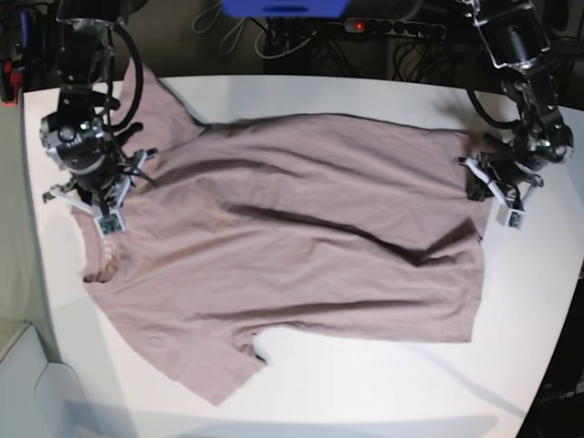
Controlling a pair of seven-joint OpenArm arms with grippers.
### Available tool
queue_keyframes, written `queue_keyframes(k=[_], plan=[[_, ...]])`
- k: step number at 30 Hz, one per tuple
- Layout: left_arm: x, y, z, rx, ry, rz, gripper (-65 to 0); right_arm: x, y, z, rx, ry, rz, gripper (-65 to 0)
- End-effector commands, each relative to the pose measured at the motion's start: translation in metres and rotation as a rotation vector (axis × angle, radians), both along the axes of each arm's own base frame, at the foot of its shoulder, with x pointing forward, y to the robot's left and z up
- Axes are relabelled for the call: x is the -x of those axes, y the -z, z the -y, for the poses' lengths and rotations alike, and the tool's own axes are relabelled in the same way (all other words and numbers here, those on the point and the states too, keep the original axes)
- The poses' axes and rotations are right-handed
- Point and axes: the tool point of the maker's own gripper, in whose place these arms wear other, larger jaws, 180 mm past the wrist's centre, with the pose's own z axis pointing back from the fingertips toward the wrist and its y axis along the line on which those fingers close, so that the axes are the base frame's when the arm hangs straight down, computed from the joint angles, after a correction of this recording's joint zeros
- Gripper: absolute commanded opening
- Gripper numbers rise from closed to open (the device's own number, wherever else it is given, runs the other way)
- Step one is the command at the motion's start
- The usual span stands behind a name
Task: Layout the t-shirt on the table in an organized manner, then fold the t-shirt properly
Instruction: 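Pull the shirt's shoulder and hem corner apart with both grippers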
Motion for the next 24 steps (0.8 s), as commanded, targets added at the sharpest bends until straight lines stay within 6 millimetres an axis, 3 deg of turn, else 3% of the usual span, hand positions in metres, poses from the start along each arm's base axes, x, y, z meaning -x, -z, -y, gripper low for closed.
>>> queue_keyframes(k=[1,3,10,17,20,24], plan=[[-0.001,-0.010,-0.009,-0.044,0.002,0.009,-64.9,-0.001,-0.010,-0.001,0.001,-0.009,0.035,-65.0],[0.006,-0.013,-0.003,-0.061,0.013,-0.012,-64.9,0.010,-0.003,-0.002,0.000,-0.013,0.013,-65.0],[0.022,-0.056,-0.001,-0.075,0.008,0.064,-64.6,0.039,0.016,-0.008,-0.020,-0.007,-0.057,-65.0],[0.045,-0.081,-0.019,-0.119,-0.042,0.085,-63.5,0.050,0.025,-0.020,-0.037,-0.096,-0.112,-65.0],[0.054,-0.084,-0.026,-0.125,-0.083,0.091,-52.9,0.062,0.029,-0.015,-0.048,-0.099,-0.140,-65.0],[0.060,-0.089,-0.025,-0.137,-0.086,0.099,-29.8,0.068,0.030,-0.003,-0.041,-0.072,-0.151,-63.1]])
